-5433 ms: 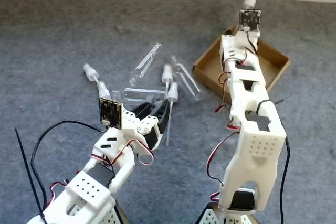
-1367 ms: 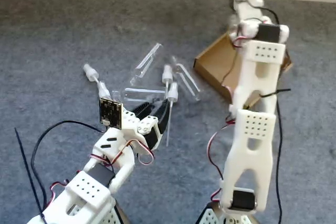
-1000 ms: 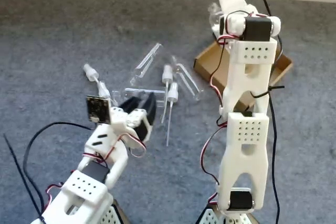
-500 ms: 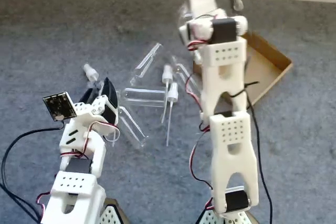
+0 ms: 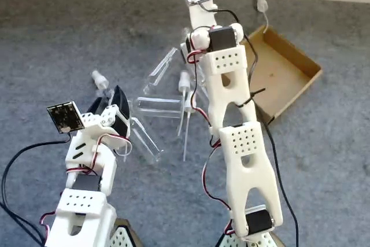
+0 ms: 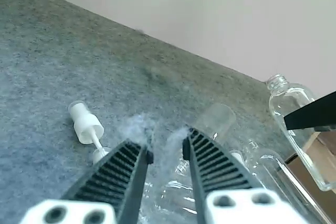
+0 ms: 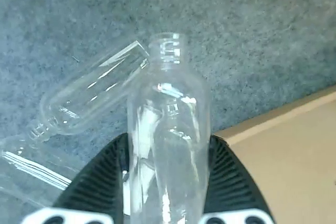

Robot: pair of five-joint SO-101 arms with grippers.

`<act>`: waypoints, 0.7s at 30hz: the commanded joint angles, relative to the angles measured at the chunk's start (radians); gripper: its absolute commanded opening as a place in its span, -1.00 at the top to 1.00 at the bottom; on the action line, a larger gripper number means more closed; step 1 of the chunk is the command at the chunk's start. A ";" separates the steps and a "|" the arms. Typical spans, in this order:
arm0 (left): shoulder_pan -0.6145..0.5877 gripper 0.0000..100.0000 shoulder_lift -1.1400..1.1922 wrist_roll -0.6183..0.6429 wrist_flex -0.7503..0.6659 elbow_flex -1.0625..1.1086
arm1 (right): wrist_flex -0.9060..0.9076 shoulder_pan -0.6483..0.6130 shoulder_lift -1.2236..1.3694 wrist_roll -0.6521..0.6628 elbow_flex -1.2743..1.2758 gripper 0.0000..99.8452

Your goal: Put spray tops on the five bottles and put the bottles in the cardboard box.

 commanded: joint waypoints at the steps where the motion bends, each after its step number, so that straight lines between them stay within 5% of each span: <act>1: -0.012 0.85 -0.019 0.014 -0.002 -0.054 | 0.022 -0.007 -0.157 -0.023 -0.070 0.98; 12: -0.012 0.85 -0.019 0.014 0.002 -0.054 | 0.018 -0.008 -0.743 -0.023 0.648 0.98; 21: -0.010 0.85 -0.019 0.014 0.002 -0.054 | -0.044 -0.005 -0.951 -0.017 1.199 0.98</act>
